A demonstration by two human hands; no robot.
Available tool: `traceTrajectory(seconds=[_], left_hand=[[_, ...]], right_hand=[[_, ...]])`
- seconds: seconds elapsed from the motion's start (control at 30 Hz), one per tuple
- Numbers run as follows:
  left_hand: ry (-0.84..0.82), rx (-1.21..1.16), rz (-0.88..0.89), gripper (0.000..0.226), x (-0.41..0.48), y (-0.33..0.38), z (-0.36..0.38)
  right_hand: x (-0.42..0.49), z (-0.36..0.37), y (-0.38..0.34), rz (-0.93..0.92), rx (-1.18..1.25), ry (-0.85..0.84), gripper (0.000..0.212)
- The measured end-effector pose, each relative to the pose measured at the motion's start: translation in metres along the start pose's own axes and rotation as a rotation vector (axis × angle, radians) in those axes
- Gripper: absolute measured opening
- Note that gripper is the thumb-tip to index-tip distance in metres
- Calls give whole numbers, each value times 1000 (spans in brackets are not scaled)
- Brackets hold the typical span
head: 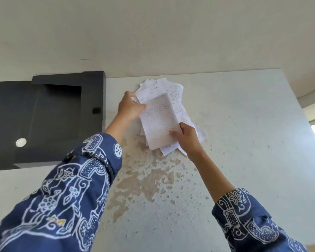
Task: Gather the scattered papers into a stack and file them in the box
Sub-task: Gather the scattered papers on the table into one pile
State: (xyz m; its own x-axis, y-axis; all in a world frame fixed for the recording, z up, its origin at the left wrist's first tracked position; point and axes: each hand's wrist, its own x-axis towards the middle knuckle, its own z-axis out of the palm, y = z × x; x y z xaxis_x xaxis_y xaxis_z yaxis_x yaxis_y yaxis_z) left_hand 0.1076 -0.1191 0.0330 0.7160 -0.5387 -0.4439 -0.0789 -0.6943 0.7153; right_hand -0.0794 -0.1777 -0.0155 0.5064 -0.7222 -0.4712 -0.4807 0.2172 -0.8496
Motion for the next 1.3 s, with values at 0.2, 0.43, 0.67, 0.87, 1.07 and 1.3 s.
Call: traceTrajectory(seconds=[0.2,0.43,0.67,0.87,1.07,1.3], left_hand=[[91,27,-223,59,-11,-27,35],[119,231,19,54,-30,-37,73],[196,53,-21,57,-17,-28,76],[178,-206,-197,53,-12,-23,65],[39,-22,-128,46,-12,-26,63],[-105,-112,-86,48,-6,-33,57]], right_hand=[[20,-7,7,-171,-605,321,45],[38,1,6,-226,-761,250,67],[44,19,-9,-216,-470,166,67],[49,17,-15,-61,-96,143,59],[61,17,-23,87,55,102,41],[61,14,-27,83,70,71,14]])
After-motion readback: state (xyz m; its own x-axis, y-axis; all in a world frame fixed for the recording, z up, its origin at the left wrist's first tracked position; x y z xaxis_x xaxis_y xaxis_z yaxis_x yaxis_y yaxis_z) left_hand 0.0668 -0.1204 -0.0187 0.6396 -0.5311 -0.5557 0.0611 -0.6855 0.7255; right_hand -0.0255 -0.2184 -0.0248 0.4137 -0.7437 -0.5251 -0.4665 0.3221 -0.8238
